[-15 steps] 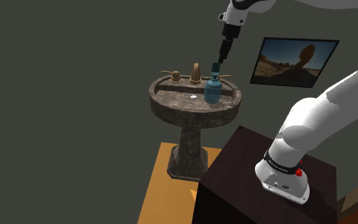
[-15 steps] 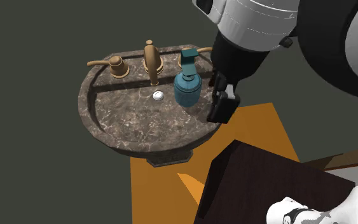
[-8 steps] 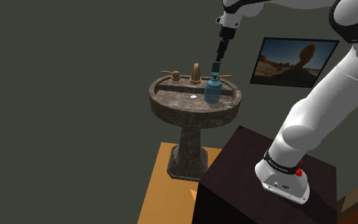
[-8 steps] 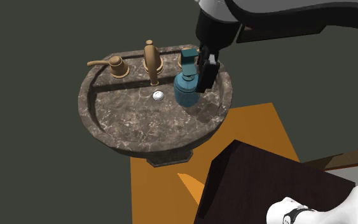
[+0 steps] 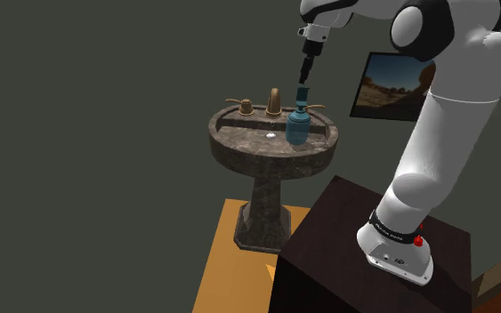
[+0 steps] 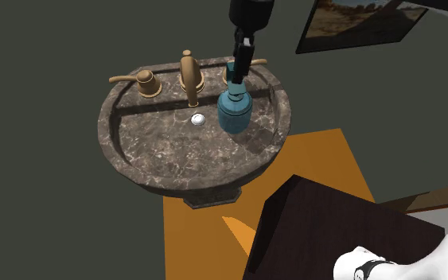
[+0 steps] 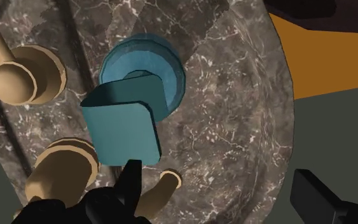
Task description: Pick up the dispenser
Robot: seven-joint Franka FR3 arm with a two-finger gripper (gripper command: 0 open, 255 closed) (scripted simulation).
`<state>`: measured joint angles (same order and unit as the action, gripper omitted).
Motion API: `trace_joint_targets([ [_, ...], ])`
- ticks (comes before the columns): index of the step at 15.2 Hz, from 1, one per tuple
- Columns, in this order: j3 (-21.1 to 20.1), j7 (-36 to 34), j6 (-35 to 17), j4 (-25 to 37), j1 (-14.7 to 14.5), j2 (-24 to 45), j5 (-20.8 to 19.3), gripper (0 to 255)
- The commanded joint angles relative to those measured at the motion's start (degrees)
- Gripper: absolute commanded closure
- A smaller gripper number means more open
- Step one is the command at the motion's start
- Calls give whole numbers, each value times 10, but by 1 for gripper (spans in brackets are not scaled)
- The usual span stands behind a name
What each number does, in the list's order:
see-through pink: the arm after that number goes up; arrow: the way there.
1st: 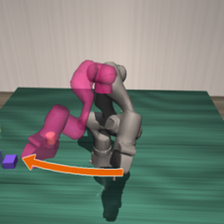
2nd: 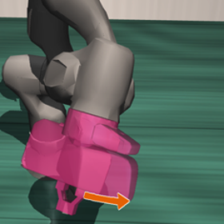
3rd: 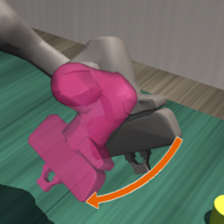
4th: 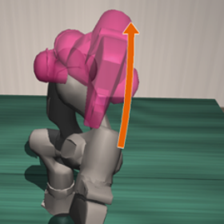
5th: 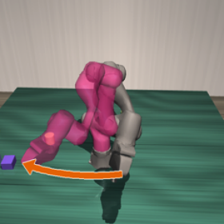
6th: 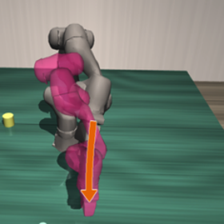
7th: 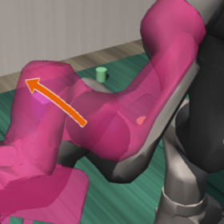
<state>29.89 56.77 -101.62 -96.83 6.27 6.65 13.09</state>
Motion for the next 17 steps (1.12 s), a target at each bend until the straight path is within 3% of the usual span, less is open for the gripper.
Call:
trace_joint_targets([
  [1, 5, 32, 10, 52, 17, 55, 30, 0],
  [4, 4, 68, 34, 141, 53, 134, 69, 0],
  [13, 0, 79, -21, 86, 49, 137, 73, 0],
  [14, 0, 79, -22, 84, 48, 135, 73, 255],
  [17, 0, 79, -22, 84, 47, 135, 73, 255],
])
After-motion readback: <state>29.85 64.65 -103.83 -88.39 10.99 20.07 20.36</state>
